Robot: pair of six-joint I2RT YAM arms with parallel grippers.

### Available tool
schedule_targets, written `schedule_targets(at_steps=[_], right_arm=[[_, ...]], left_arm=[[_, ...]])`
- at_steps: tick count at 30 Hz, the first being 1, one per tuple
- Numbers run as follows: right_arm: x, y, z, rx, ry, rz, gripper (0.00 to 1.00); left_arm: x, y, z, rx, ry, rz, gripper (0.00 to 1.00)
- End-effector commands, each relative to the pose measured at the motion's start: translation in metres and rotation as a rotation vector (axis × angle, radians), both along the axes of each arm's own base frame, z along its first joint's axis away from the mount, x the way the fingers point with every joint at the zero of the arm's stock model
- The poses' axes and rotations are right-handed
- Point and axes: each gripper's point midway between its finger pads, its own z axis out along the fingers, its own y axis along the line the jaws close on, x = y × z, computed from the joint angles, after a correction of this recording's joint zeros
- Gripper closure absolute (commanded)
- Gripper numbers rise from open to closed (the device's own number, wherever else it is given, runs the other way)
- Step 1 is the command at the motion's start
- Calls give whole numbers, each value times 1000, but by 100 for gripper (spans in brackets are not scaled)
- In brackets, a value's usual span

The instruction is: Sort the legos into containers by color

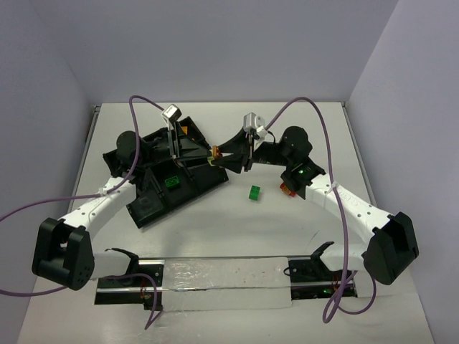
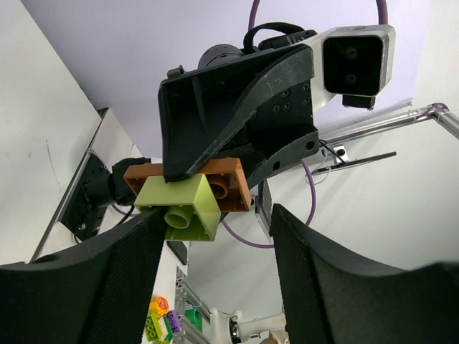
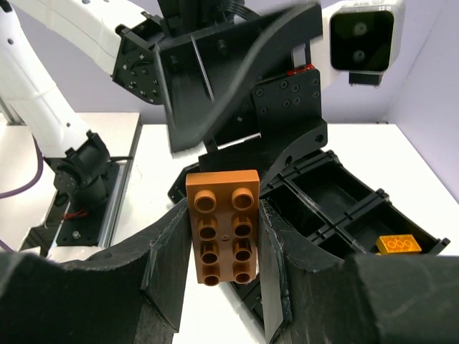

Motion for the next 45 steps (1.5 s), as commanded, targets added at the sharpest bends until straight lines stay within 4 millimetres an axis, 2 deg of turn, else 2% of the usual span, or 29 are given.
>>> schedule_targets(at_steps=[1, 5, 13, 19, 25, 30, 37, 41, 45], right_arm=[[-5, 0, 36, 82, -105, 12, 100], [-6, -2, 40, 85, -113, 9, 100], [-7, -8, 44, 87, -129, -8, 100], [-9, -13, 46, 87, -141, -12, 100], [-10, -13, 51, 96, -142, -3, 100], [-11, -13, 54, 105, -148, 0, 100], [-11, -11, 51, 98, -135, 17, 100], [-11, -10, 50, 99, -129, 19, 100], [-10, -9, 48, 96, -121, 23, 100]], left_arm=[[-2, -6, -3, -8, -26, -17, 27], [3, -8, -11, 4, 5, -5, 22], [14, -6, -16, 13, 32, 64, 31], [16, 4, 4, -63, 16, 176, 32], [25, 12, -4, -102, 82, 273, 36], [25, 8, -10, -96, 106, 242, 36], [23, 7, -3, -130, 87, 207, 19], [20, 7, -3, -141, 87, 190, 20], [15, 9, 1, -178, 87, 175, 27]])
